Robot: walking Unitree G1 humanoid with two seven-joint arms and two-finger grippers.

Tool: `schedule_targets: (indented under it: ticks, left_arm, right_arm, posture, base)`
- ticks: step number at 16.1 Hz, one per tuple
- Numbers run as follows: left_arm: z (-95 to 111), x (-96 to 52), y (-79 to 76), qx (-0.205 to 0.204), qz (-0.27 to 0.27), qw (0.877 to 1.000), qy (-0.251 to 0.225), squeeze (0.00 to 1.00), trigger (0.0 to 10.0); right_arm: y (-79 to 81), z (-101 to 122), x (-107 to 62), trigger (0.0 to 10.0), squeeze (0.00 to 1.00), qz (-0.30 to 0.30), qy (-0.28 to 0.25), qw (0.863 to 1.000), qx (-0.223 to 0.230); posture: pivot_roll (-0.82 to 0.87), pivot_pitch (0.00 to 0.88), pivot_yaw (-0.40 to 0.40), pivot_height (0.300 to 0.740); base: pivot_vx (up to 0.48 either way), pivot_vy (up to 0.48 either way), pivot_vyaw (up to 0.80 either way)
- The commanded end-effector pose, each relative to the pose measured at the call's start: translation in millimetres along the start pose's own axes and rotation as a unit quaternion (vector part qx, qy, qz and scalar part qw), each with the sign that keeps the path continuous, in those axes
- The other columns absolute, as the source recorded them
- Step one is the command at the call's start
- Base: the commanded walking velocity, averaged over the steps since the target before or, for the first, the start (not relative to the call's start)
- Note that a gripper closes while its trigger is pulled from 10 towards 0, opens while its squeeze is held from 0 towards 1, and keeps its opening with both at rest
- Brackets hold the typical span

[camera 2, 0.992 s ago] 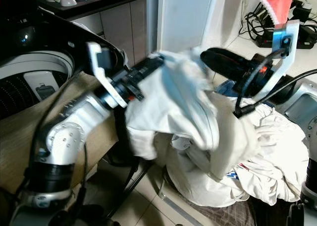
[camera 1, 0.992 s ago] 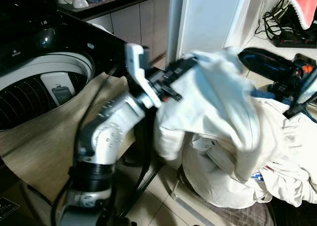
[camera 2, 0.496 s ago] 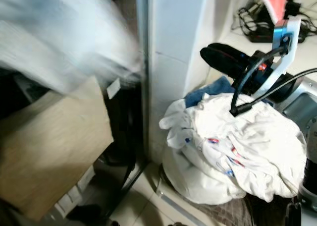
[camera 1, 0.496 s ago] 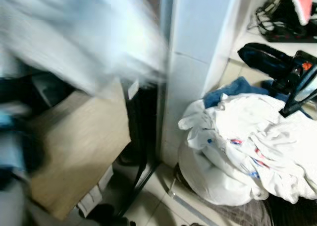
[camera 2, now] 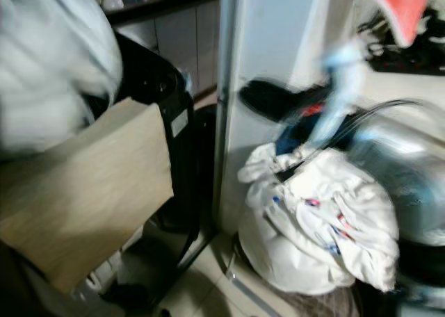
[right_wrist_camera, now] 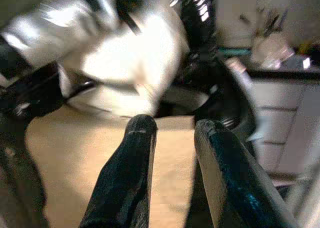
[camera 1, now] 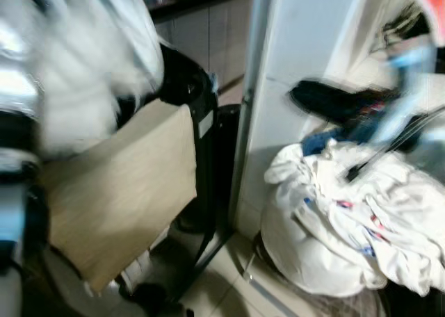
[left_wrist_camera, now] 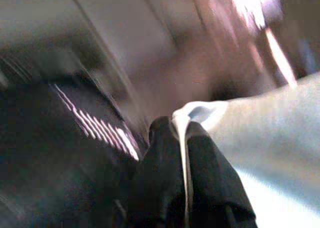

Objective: Clothes washing

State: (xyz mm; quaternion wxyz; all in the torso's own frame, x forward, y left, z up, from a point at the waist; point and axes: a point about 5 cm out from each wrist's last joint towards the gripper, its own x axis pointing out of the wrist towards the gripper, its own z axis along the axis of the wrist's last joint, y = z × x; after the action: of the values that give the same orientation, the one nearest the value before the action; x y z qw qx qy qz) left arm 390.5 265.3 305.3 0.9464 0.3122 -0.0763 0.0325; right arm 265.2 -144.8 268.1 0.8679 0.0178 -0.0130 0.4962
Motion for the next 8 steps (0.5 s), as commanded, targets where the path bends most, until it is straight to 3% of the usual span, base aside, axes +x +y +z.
schedule_targets:
  ticks: [1,2,3,6,8]
  left_arm:
    - [-39,-5.2,-4.4,0.003,0.002,0.994,0.105,0.0,10.0]
    - [-48,-8.4,2.6,0.003,0.018,0.991,0.135,1.0,10.0]
    - [-50,-9.5,6.6,0.005,0.025,0.989,0.145,1.0,10.0]
    - [-58,-17.6,45.5,0.034,0.084,0.979,0.183,1.0,10.0]
    - [-55,-18.6,54.6,0.046,0.104,0.977,0.178,1.0,10.0]
  right_arm:
    - [13.2,-4,7.1,10.0,0.0,0.01,0.016,1.0,-0.005]
    - [16.6,-6,8.1,10.0,0.0,0.014,0.017,1.0,-0.003]
    - [17.7,-6,8.4,10.0,0.0,0.015,0.017,1.0,-0.001]
    - [21.0,-10,12.8,10.0,0.0,0.012,0.021,1.0,0.004]
    - [18.3,-10,14.1,10.0,0.0,-0.001,0.024,1.0,0.004]
  posture:
    - [-0.09,0.0,0.028,0.74]
    - [-0.09,0.0,0.028,0.74]
    - [-0.09,0.0,0.028,0.74]
    - [-0.08,0.0,0.017,0.74]
    - [-0.08,0.0,0.015,0.74]
  base:
    - [0.0,0.0,0.0]
    - [0.0,0.0,0.0]
    - [0.0,0.0,0.0]
    - [0.0,0.0,0.0]
    - [0.0,0.0,0.0]
